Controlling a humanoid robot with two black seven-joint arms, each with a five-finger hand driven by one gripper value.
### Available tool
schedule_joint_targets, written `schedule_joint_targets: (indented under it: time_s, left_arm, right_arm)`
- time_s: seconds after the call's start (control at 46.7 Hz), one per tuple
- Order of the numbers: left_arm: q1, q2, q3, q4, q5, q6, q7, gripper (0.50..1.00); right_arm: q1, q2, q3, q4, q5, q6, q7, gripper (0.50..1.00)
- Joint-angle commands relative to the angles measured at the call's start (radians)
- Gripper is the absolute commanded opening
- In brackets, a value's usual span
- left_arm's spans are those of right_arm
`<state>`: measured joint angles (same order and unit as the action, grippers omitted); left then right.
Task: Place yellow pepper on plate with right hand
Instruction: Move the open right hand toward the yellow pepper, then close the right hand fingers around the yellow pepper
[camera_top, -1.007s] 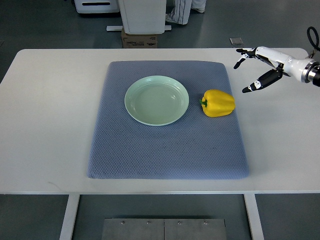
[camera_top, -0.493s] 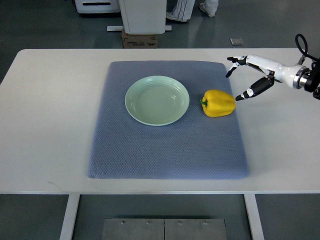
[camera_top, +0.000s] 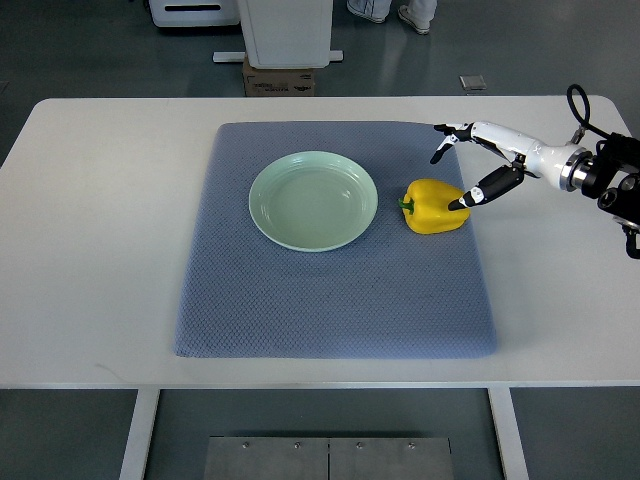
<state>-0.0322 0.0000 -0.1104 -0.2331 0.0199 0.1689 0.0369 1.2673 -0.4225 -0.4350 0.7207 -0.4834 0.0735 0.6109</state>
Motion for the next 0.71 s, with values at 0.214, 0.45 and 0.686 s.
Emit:
schedule_joint_targets:
  time_s: [0.214, 0.45, 0.686]
  left_arm:
    - [0.000, 0.000, 0.000, 0.000, 0.000, 0.000, 0.000, 1.000]
    - [0.000, 0.000, 0.000, 0.000, 0.000, 0.000, 0.000, 1.000]
    - [0.000, 0.000, 0.000, 0.000, 0.000, 0.000, 0.000, 1.000]
  right_arm:
    - [-0.026, 0.021, 0.030, -0.003, 0.000, 0.002, 0.000, 1.000]
    - [-0.039, 0.051, 0.035, -0.007, 0.008, -0.001, 0.000, 1.000]
    - [-0.045, 0.054, 0.042, -0.012, 0.008, -0.001, 0.000, 1.000]
